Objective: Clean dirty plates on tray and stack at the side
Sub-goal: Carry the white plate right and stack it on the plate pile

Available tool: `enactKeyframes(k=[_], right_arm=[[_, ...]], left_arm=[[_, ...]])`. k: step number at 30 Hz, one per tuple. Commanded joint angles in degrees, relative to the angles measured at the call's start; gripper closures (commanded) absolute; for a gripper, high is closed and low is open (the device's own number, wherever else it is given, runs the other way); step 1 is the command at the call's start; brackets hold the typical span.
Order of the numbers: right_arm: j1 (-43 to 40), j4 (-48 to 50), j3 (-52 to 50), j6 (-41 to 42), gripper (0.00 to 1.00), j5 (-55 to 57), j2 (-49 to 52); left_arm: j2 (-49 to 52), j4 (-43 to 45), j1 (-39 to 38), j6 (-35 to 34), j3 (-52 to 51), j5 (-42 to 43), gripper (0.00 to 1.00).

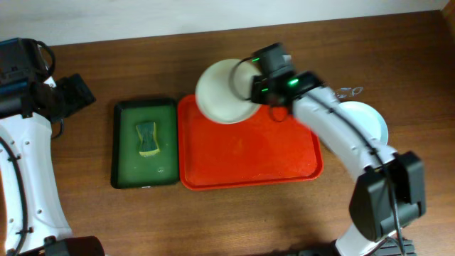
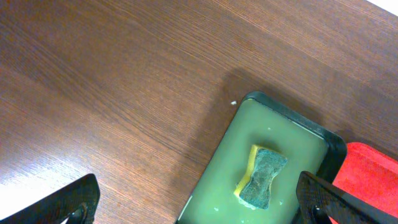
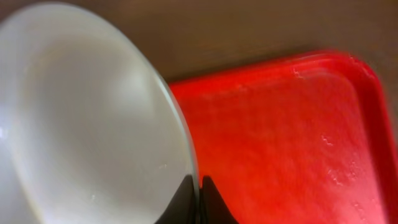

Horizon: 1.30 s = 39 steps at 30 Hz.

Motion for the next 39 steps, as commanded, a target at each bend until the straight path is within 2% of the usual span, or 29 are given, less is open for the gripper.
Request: enactKeyframes(k=[1, 8, 13, 17, 20, 27, 28, 33, 34, 35, 36, 37, 39], right_arm=[[-11.1, -5.88, 0.39, 1.07, 0.96, -8.68, -1.88], [-37.4, -19.65, 0.37, -8.59, 0.96, -8.39, -1.86], [-48.17, -22.93, 0.07, -8.61, 0.96, -8.39, -1.77], [-51.15, -25.66, -0.59, -11.96, 0.96, -7.34, -1.75], [-50.58, -27.3, -1.18, -12.07, 0.96, -2.05, -1.75], [-50.14, -24.13, -5.86, -12.04, 0.96, 1.29, -1.75], [-50.16, -23.34, -6.32, -12.04, 0.84, 1.29, -1.75], [-50.16, -21.46, -6.51, -14.95, 0.59, -3.15, -1.75], [-50.16, -21.44, -6.51, -15.82, 0.51, -4.0, -1.75], [-50.16, -21.46, -6.49, -16.13, 0.39, -4.37, -1.75], [-50.16, -21.57, -6.49, -16.35, 0.33, -4.35, -1.75], [-50.16, -21.84, -6.49, -18.14, 0.3, -4.31, -1.75], [-50.18, -23.26, -6.49, -18.64, 0.29, -3.15, -1.75]], left_arm=[[-0.46, -0.07, 0.17, -0.57, 0.57, -0.39, 0.01], [-0.46, -0.07, 0.17, -0.57, 0.57, -0.39, 0.01], [-0.46, -0.07, 0.17, -0.57, 0.57, -0.39, 0.01], [-0.46, -0.07, 0.17, -0.57, 0.57, -0.39, 0.01], [-0.46, -0.07, 0.17, -0.57, 0.57, -0.39, 0.01], [-0.46, -0.07, 0.17, -0.57, 0.57, -0.39, 0.01], [-0.46, -0.07, 0.17, -0.57, 0.57, -0.37, 0.01], [-0.46, -0.07, 0.17, -0.57, 0.57, -0.39, 0.01], [-0.46, -0.07, 0.17, -0.57, 0.57, -0.39, 0.01], [-0.46, -0.07, 0.17, -0.57, 0.57, -0.39, 0.01], [-0.46, -0.07, 0.17, -0.57, 0.57, -0.39, 0.01], [-0.46, -0.07, 0.17, -0.57, 0.57, -0.39, 0.01], [-0.46, -0.07, 0.17, -0.57, 0.57, -0.39, 0.01]])
